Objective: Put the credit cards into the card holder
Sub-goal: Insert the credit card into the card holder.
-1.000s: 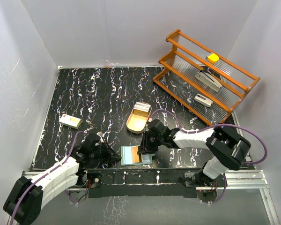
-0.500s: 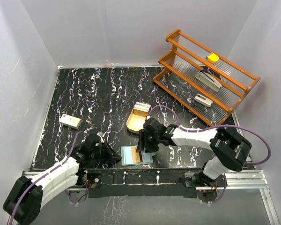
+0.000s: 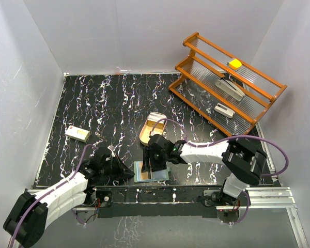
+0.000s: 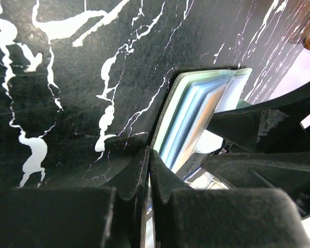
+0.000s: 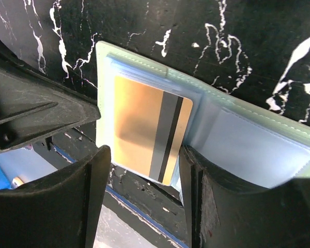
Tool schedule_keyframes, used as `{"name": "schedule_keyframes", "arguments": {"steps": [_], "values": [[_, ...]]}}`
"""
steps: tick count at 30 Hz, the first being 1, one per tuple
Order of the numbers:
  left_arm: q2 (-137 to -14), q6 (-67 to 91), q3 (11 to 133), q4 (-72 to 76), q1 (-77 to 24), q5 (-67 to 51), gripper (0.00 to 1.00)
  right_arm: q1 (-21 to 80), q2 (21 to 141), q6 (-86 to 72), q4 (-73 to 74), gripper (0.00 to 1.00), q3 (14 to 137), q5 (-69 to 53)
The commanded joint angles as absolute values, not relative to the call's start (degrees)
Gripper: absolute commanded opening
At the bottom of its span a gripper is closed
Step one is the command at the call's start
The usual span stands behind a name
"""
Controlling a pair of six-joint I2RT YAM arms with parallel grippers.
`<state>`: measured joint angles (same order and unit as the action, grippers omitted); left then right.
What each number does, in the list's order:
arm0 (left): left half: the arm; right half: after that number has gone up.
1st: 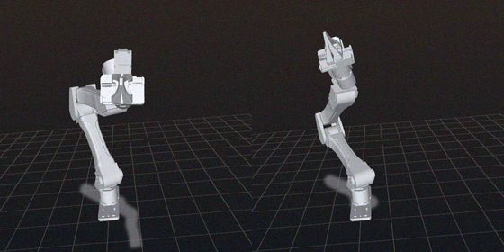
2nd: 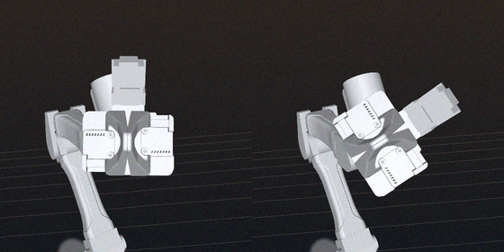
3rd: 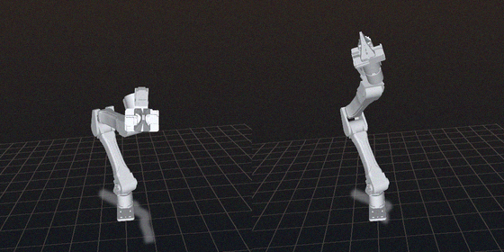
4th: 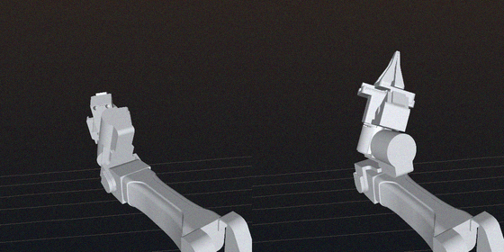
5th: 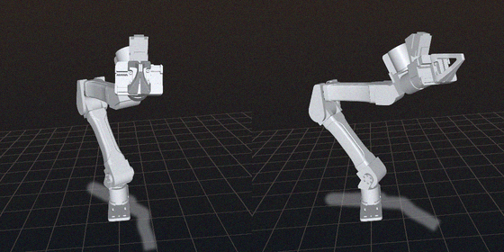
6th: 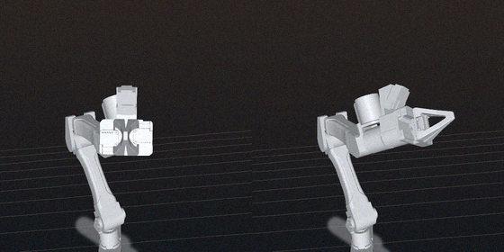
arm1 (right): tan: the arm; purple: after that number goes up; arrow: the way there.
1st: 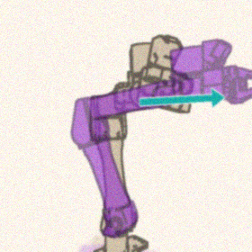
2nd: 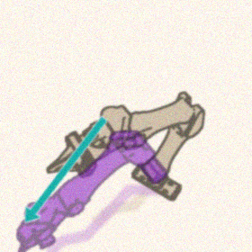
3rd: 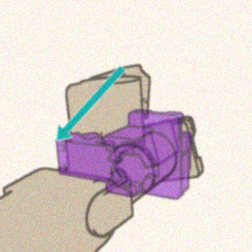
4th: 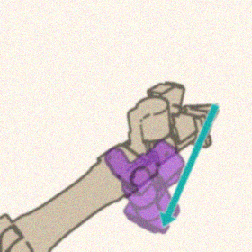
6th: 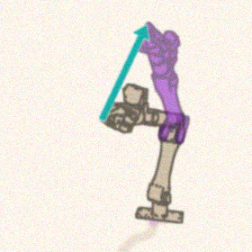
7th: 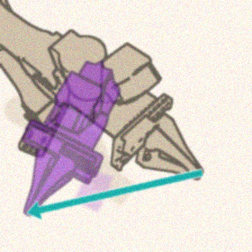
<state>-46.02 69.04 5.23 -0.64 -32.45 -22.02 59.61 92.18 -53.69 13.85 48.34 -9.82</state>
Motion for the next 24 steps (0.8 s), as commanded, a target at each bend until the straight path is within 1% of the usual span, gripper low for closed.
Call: {"name": "schedule_keyframes", "arguments": {"steps": [1, 7, 9, 11, 19, 24], "values": [[-47.51, 68.3, 7.25, -0.67, -32.81, -21.53, 0.02, 61.22, 92.66, -54.36, 8.4, 0.54, 50.29, -10.48], [-48.6, 67.04, 8.74, -1.49, -32.87, -20.61, 0.02, 61.54, 91.24, -54.54, 7.27, 0.54, 48.63, -10.54], [-48.33, 67.2, 9.02, -1.57, -32.87, -20.23, 0.04, 61.61, 90.04, -54.34, 7.95, 0.54, 48.59, -10.18], [-47.67, 67.03, 9.32, -2.32, -32.87, -19.39, 0.07, 61.57, 88.59, -53.69, 8.94, 0.54, 48.96, -9.62], [-41.22, 64.59, 13.78, -10.68, -32.92, -13.7, 0.34, 61.61, 83.42, -48.29, 15.72, 0.55, 51.13, -5.71], [-37.36, 59.92, 21.4, -17.71, -32.87, -9.14, 0.5, 60.81, 81.85, -40.6, 22.37, 0.57, 56.71, 2.38]]}}
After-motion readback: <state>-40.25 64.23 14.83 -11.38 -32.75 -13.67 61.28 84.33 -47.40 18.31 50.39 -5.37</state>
